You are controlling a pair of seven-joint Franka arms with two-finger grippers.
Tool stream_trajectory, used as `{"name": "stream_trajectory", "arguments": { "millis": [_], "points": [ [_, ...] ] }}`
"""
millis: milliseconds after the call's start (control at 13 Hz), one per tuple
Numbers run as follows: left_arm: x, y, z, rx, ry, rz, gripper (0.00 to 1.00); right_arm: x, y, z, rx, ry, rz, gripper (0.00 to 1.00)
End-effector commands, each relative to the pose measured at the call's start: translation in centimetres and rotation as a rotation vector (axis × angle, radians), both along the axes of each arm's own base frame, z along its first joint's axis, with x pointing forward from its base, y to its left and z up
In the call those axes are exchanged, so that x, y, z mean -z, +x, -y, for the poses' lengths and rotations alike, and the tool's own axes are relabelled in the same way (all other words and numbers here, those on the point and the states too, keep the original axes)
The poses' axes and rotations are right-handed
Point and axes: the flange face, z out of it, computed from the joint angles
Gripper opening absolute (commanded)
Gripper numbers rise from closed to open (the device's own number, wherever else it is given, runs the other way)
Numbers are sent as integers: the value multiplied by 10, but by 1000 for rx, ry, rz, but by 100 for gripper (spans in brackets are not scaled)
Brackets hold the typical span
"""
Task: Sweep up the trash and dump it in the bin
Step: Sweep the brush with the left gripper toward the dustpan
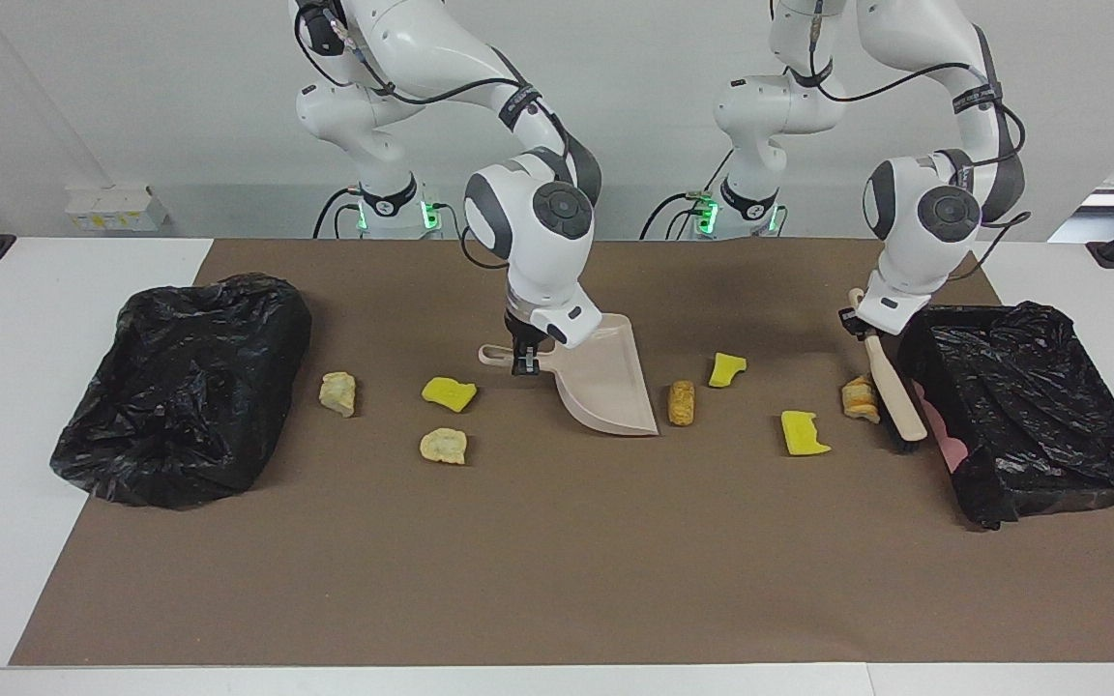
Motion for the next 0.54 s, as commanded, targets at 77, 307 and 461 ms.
{"name": "stream_trajectory", "arguments": {
  "millis": [77,307,461],
  "points": [
    [-1,1,48,109,-3,30,0,1,-6,-5,77,-4,40,0],
    [2,-3,93,123,-89,39,0,2,-5,-7,95,10,52,0],
    [2,-12,129,161,-115,33,0,4,-4,-7,95,18,59,0]
  ]
}}
